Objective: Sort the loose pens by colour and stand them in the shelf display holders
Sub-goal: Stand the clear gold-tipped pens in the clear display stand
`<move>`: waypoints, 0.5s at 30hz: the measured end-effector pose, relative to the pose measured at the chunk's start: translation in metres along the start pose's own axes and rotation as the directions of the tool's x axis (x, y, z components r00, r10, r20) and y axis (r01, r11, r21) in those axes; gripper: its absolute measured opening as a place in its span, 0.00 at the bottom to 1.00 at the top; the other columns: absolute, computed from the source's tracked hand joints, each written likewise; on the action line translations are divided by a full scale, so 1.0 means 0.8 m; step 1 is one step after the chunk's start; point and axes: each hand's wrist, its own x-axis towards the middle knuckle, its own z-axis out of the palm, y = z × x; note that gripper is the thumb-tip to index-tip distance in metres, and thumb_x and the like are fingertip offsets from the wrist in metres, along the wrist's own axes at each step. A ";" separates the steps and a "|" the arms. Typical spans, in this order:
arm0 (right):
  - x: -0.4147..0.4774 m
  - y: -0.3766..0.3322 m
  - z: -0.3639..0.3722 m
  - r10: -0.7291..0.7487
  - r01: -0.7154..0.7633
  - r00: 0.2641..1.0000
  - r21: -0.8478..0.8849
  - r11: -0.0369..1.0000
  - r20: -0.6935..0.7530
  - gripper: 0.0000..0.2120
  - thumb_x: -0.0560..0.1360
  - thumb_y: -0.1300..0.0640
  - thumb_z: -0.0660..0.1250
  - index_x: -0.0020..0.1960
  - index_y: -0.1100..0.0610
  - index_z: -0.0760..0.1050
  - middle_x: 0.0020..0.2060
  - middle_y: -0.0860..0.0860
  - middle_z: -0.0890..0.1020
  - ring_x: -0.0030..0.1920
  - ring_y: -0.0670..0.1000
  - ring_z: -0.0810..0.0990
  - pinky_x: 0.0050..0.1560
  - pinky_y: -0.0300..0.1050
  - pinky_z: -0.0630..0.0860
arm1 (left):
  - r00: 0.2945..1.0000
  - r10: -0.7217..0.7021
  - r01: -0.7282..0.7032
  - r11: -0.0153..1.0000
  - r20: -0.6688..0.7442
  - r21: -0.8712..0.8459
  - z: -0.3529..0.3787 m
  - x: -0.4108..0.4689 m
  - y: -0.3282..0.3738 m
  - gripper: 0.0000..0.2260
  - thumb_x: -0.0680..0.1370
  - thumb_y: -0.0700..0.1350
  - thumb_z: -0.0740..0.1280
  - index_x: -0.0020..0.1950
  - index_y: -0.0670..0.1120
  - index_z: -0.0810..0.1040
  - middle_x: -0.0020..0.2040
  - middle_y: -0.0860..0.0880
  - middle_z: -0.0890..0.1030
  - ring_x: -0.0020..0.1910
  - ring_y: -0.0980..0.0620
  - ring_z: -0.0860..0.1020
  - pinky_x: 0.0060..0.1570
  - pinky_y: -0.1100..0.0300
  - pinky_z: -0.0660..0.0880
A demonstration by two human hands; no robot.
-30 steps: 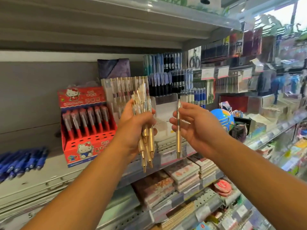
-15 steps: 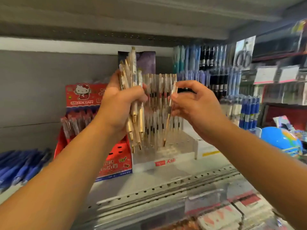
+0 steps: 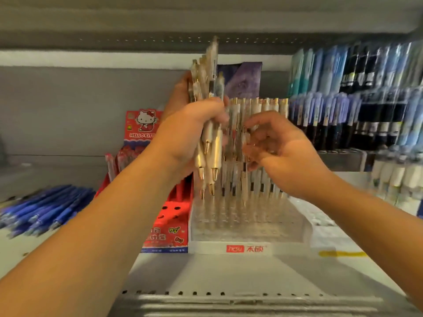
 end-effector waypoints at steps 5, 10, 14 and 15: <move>-0.009 0.019 -0.003 -0.021 0.024 0.999 -0.075 0.997 0.036 0.20 0.75 0.60 0.71 0.50 0.34 0.72 0.41 0.42 0.79 0.42 0.51 0.82 0.39 0.56 0.83 | 0.994 0.107 -0.106 0.989 0.003 0.103 0.009 -0.002 -0.020 0.22 0.62 0.34 0.68 0.50 0.56 0.78 0.41 0.48 0.79 0.35 0.49 0.77 0.29 0.57 0.72; -0.011 0.021 -0.010 0.011 -0.009 1.000 -0.144 0.990 0.018 0.21 0.75 0.60 0.71 0.51 0.33 0.70 0.43 0.41 0.79 0.40 0.50 0.84 0.36 0.53 0.83 | 0.996 0.087 -0.090 0.987 0.030 0.135 0.001 -0.007 -0.031 0.27 0.62 0.35 0.68 0.53 0.62 0.78 0.44 0.48 0.80 0.37 0.49 0.78 0.30 0.56 0.73; -0.014 0.022 -0.007 0.084 -0.074 0.994 -0.136 0.988 0.066 0.20 0.74 0.60 0.74 0.51 0.36 0.73 0.42 0.43 0.81 0.36 0.50 0.85 0.35 0.48 0.84 | 0.998 0.064 -0.062 0.991 -0.012 0.117 -0.013 -0.005 -0.031 0.31 0.61 0.34 0.68 0.58 0.61 0.76 0.42 0.49 0.81 0.36 0.49 0.80 0.28 0.58 0.74; -0.016 0.022 -0.005 0.102 -0.087 0.991 -0.157 0.984 0.089 0.20 0.74 0.59 0.74 0.52 0.36 0.73 0.42 0.42 0.81 0.33 0.50 0.85 0.34 0.48 0.83 | 0.998 0.064 -0.062 0.993 -0.011 0.100 -0.015 -0.004 -0.031 0.31 0.61 0.34 0.68 0.58 0.61 0.76 0.42 0.49 0.81 0.37 0.49 0.80 0.28 0.58 0.74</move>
